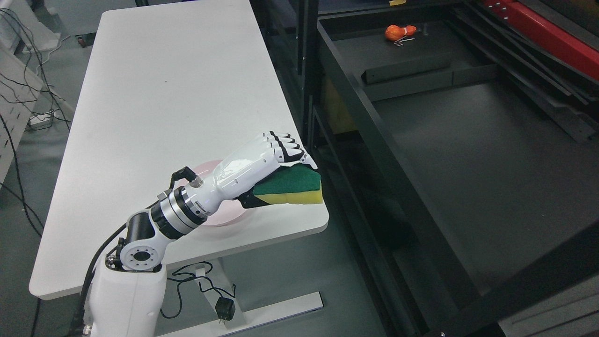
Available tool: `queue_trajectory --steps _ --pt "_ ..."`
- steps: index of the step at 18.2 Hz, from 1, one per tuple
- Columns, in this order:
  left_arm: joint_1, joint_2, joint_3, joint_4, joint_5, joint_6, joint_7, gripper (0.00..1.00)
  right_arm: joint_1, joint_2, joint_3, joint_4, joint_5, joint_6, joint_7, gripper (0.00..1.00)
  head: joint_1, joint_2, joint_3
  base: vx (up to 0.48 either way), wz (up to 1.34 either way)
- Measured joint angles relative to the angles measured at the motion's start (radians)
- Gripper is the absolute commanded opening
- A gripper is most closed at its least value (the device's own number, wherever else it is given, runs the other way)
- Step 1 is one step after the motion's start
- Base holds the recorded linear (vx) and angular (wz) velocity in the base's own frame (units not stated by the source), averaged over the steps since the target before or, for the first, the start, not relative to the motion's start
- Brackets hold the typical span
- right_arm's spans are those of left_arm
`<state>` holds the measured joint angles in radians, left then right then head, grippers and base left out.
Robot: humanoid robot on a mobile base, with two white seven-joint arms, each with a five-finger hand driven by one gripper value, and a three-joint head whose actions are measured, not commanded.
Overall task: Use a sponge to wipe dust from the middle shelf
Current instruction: 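Hold the sponge in the left hand while turning toward the shelf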
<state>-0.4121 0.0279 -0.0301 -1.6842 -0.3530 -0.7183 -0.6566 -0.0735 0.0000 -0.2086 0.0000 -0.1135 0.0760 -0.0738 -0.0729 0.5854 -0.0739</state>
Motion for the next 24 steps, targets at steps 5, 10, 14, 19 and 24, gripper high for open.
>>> queue_trajectory --steps 5,10,14,19,24 --pt "0.066 -0.012 -0.05 0.003 0.044 0.034 -0.001 0.0 0.0 0.0 0.0 0.0 0.0 0.0 0.0 1.0 0.0 0.0 0.0 -0.139 -0.36" --pt "0.115 -0.018 -0.115 0.007 0.05 0.045 -0.004 0.0 0.0 0.0 0.0 0.0 0.0 0.0 0.0 1.0 0.0 0.0 0.0 -0.196 -0.32" --pt "0.139 -0.021 -0.183 0.015 0.052 0.046 -0.004 0.0 0.0 0.0 0.0 0.0 0.0 0.0 0.0 1.0 0.0 0.0 0.0 -0.22 -0.28" --pt "0.161 -0.024 -0.287 0.023 0.067 0.048 0.008 0.0 0.0 0.0 0.0 0.0 0.0 0.0 0.0 1.0 0.0 0.0 0.0 -0.202 -0.25" --pt "0.169 -0.025 -0.381 0.03 0.083 0.048 0.035 0.0 0.0 0.0 0.0 0.0 0.0 0.0 0.0 1.0 0.0 0.0 0.0 -0.152 -0.3"
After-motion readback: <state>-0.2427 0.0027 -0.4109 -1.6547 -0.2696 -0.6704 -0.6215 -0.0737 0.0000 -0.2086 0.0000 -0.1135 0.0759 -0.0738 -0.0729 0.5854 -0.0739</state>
